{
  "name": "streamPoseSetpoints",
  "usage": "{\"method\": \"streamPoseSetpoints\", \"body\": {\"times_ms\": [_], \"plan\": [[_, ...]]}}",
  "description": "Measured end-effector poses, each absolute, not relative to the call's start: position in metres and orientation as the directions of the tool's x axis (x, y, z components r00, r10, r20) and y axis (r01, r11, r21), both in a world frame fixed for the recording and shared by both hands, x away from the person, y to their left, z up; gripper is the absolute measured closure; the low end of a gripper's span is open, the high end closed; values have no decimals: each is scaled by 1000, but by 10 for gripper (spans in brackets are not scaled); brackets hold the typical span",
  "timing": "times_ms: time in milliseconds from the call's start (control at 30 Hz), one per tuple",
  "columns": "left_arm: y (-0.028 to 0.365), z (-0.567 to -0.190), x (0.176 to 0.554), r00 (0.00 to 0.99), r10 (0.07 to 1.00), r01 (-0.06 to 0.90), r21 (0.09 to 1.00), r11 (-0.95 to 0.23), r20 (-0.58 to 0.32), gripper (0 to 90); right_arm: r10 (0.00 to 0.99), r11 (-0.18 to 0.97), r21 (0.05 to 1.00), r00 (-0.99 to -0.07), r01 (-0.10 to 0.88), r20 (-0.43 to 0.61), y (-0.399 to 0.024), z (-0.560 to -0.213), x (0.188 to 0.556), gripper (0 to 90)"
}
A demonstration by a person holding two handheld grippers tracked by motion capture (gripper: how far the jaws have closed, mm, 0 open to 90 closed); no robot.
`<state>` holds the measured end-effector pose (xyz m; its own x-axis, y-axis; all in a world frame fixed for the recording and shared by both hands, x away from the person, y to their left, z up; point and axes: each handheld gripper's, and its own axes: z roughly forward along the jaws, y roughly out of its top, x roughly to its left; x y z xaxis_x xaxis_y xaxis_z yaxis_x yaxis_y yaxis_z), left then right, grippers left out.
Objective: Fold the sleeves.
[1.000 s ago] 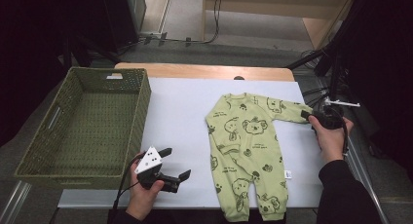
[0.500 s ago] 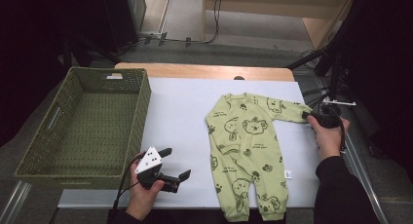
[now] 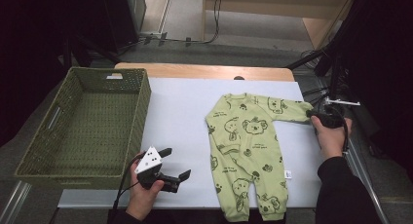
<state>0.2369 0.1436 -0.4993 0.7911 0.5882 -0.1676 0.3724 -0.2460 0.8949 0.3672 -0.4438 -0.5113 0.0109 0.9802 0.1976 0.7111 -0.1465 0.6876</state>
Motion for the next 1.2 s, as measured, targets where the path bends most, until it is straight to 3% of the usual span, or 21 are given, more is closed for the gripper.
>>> {"method": "streamPoseSetpoints", "body": {"times_ms": [300,1200], "plan": [[144,-499,237,790,589,373,895,-245,-168,0,981,-137,734,-10,665,192,-444,-496,366,815],[144,-499,237,792,587,370,896,-245,-167,0,967,64,823,-238,565,88,-379,-448,358,808]]}}
